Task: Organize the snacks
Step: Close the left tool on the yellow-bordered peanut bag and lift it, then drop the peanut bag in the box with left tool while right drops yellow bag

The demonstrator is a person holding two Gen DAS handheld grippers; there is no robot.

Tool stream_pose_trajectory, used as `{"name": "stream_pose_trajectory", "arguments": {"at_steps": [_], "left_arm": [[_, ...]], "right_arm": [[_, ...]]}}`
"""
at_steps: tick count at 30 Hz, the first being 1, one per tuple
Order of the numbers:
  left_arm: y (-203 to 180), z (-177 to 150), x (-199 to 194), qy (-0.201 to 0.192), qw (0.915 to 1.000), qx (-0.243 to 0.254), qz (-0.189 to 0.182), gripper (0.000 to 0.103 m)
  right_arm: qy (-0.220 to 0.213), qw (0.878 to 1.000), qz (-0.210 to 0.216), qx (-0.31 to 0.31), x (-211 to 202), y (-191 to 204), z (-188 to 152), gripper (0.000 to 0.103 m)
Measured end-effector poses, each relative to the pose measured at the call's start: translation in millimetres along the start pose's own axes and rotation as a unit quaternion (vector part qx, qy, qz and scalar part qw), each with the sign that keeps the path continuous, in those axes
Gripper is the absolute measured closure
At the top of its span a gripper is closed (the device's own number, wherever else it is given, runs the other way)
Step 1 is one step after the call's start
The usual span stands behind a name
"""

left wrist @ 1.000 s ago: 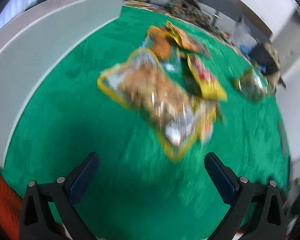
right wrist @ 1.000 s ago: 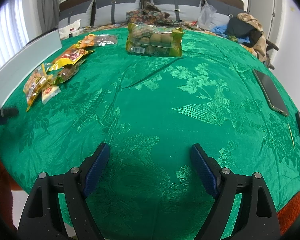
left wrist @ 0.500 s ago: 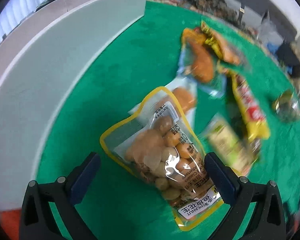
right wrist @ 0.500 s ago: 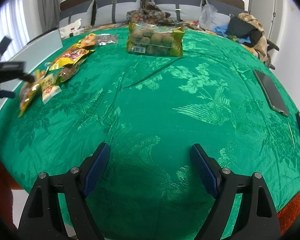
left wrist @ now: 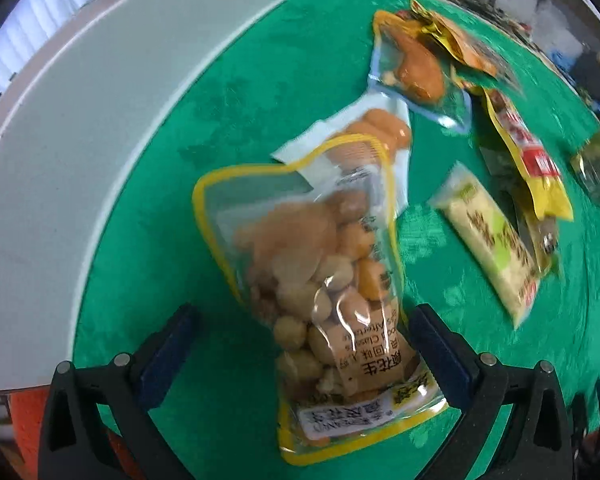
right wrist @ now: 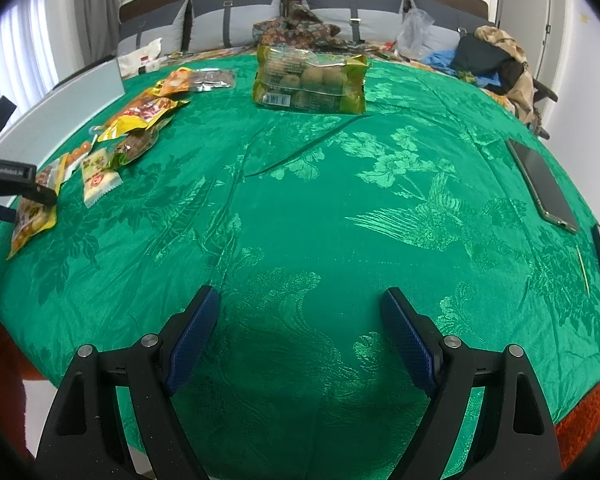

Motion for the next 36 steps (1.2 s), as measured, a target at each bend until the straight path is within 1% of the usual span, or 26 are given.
{"name": "stream_pose_trajectory", "arguments": {"at_steps": [5, 9, 13, 14, 15, 16, 17, 18, 21, 23, 26, 27, 29, 31, 32, 34, 35, 36], "left_arm": [[12.7, -11.5, -6.2, 0.019, 0.9991, 0.037, -0.005, 0.000], [18.0, -15.8, -8.9, 0.012, 0.9967, 0.078, -0.018, 0.000], [19.2, -20.6, -10.7, 0.024, 0.9949, 0.096, -0.022, 0.001], [18.8, -21.9, -13.4, 0.011, 0.9945, 0.100, -0.026, 0.004], [14.9, -23.9, -17.9, -0.003, 0.9940, 0.105, -0.029, 0.019], [13.2, -30.0, -26.7, -0.025, 0.9926, 0.113, -0.036, 0.041], [14.3, -32.3, -31.4, -0.035, 0.9920, 0.119, -0.027, 0.042], [16.1, -34.7, -33.2, -0.038, 0.9918, 0.117, -0.034, 0.044], [23.7, -40.9, -38.5, -0.056, 0.9914, 0.105, -0.054, 0.046], [29.4, -46.4, -44.8, -0.069, 0.9908, 0.101, -0.057, 0.048], [40.0, -49.1, -51.5, -0.089, 0.9897, 0.088, -0.070, 0.049], [45.0, -51.7, -55.0, -0.094, 0.9893, 0.081, -0.076, 0.049], [55.6, -55.1, -59.3, -0.100, 0.9888, 0.074, -0.083, 0.049], [65.6, -48.9, -62.4, -0.107, 0.9881, 0.063, -0.091, 0.049], [66.8, -48.0, -64.8, -0.110, 0.9875, 0.060, -0.096, 0.049], [68.1, -47.7, -70.1, -0.115, 0.9862, 0.058, -0.104, 0.049], [69.3, -48.9, -73.2, -0.118, 0.9853, 0.059, -0.109, 0.049], [63.2, -46.8, -71.2, -0.120, 0.9845, 0.060, -0.113, 0.049]], "right_arm": [[-0.001, 1.000, 0.000, 0.000, 0.1, 0.2, -0.2, 0.017], [0.000, 1.000, 0.002, -0.002, 0.2, 0.6, -0.2, 0.017], [0.001, 1.000, 0.003, -0.004, 0.3, 0.2, -0.4, 0.017], [0.003, 1.000, 0.004, -0.004, 0.4, 0.0, -0.1, 0.017], [0.010, 1.000, 0.006, -0.006, 0.5, -0.3, 0.5, 0.017], [0.021, 1.000, 0.009, -0.006, 0.8, -1.1, 1.8, 0.017], [0.032, 0.999, 0.012, -0.004, 0.7, -2.3, 3.2, 0.018], [0.045, 0.999, 0.022, 0.007, -0.6, -4.3, 6.3, 0.019], [0.062, 0.995, 0.059, 0.045, -4.0, -2.9, 23.5, 0.019], [0.079, 0.991, 0.095, 0.041, 1.6, 15.1, 54.3, 0.019], [0.101, 0.983, 0.147, 0.033, 15.4, 52.2, 110.8, 0.019], [0.115, 0.978, 0.171, 0.027, 25.3, 73.2, 136.6, 0.019], [0.143, 0.970, 0.196, 0.015, 45.7, 108.4, 170.0, 0.020], [0.180, 0.964, 0.195, -0.007, 74.2, 148.5, 194.9, 0.020], [0.199, 0.962, 0.188, -0.021, 87.7, 166.2, 201.0, 0.020], [0.229, 0.959, 0.157, -0.053, 114.8, 198.7, 206.3, 0.021], [0.235, 0.959, 0.145, -0.067, 122.2, 207.1, 204.7, 0.023], [0.240, 0.960, 0.117, -0.082, 130.3, 212.0, 205.4, 0.040]]}}
Point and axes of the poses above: each gripper's, at about its wrist camera, not at the fingertips, and x roughly the way its jaws point, y to its left, z to its top, the point moved 5 cm from there along x, roughly the way its jaws point, and after that the axes turned 9 degrees about -z, right-handed, at the moved point
